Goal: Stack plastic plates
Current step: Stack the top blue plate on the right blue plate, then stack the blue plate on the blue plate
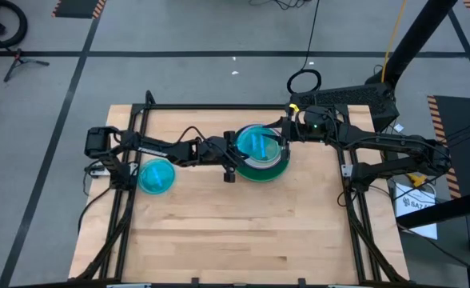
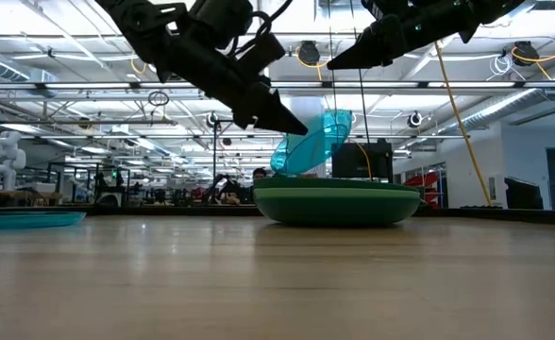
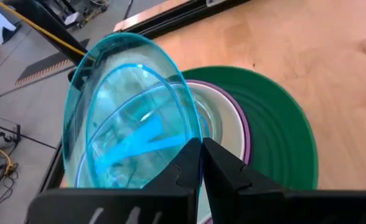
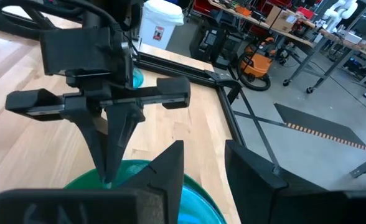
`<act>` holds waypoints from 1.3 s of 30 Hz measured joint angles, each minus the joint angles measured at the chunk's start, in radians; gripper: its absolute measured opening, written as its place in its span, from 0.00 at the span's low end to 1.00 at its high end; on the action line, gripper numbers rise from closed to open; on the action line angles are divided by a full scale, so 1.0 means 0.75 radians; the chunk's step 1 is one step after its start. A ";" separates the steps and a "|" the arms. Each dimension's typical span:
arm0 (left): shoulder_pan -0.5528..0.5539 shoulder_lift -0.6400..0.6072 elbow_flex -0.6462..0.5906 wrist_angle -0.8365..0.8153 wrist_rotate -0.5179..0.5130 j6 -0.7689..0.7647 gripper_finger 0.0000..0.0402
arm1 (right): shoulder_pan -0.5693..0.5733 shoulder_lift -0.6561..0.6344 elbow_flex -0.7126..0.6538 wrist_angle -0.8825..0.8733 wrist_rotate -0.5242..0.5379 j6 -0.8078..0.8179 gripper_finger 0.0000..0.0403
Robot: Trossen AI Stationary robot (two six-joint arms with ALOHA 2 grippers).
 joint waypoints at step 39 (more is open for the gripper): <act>0.015 -0.320 0.002 -0.866 -0.023 -0.261 0.28 | -0.001 0.000 0.000 -0.011 0.003 0.001 0.28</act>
